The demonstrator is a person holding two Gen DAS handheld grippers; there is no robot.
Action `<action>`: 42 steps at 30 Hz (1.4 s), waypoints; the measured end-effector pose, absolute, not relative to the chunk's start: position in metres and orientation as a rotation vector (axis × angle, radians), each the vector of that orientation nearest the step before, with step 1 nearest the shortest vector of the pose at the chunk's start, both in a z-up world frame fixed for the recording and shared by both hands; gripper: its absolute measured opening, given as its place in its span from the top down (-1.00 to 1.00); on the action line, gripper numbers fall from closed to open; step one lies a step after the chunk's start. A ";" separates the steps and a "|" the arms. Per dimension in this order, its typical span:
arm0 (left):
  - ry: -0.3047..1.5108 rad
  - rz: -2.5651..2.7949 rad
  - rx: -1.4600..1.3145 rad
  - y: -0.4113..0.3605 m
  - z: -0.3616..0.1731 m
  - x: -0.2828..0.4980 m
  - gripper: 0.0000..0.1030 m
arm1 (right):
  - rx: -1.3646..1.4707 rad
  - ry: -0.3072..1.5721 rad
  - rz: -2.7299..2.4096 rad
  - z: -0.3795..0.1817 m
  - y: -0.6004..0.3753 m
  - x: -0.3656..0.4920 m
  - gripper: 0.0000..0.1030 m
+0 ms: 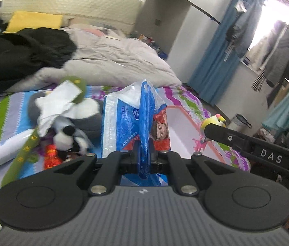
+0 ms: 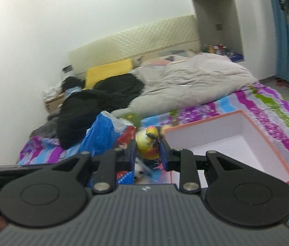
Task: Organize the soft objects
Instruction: 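Carry both items over the pink box and open both tools to drop them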
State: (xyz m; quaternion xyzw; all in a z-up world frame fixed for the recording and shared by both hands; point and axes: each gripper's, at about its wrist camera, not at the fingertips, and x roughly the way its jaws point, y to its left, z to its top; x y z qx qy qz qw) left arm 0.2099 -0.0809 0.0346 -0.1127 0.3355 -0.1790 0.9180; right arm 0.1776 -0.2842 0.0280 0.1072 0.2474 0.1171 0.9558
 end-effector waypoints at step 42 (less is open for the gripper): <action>1.061 -0.466 -0.136 -0.223 -0.135 0.402 0.08 | 0.343 0.999 -0.025 -0.146 -0.394 0.320 0.18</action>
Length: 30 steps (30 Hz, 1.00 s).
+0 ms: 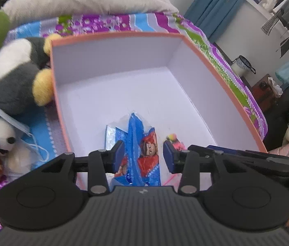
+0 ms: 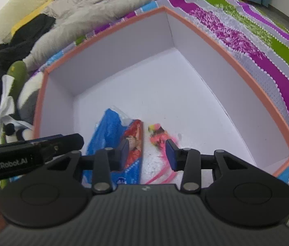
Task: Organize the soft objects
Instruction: 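Carry both items over the pink box and open both tools to drop them, then move both tools back toward the pile of items on the bed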
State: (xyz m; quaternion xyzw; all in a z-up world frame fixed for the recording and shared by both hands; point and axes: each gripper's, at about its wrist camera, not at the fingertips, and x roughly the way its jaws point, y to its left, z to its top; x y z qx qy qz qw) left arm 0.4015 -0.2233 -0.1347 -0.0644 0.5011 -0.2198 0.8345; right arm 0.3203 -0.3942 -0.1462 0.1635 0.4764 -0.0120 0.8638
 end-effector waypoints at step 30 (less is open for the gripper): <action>0.651 -0.351 -0.157 -0.092 0.040 0.180 0.08 | 0.270 0.589 0.158 0.006 -0.314 0.157 0.18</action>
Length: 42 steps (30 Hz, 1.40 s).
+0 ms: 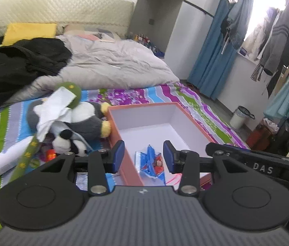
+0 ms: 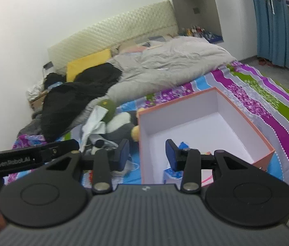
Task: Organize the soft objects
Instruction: 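Move both tools back toward the pile of items on the bed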
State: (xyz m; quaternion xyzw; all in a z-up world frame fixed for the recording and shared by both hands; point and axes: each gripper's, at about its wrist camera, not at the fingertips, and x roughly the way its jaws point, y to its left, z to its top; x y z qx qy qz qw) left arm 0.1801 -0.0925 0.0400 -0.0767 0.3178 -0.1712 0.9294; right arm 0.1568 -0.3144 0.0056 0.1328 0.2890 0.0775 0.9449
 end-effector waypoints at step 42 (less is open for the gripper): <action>0.817 0.035 -0.282 0.043 -0.089 0.072 0.04 | 0.088 0.718 0.369 -0.088 -0.191 0.098 0.18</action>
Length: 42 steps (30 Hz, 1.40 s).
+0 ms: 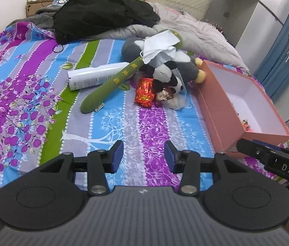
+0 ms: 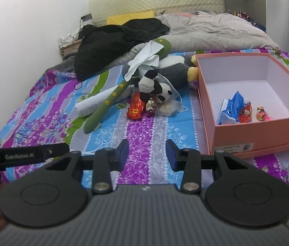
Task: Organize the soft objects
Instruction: 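Move both tools back toward the pile of items on the bed, then grasp the red tea packet with the left tool while the right tool grasps a brown snack packet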
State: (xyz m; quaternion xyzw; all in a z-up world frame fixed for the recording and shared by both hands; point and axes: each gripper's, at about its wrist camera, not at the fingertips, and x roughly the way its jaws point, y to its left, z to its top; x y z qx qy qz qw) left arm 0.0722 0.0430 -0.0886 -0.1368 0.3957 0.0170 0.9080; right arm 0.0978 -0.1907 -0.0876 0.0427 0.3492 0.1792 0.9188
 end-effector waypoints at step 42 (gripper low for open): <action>0.932 -0.150 -0.092 0.036 -0.238 0.344 -0.24 | 0.412 1.090 0.406 -0.223 -0.137 0.383 0.31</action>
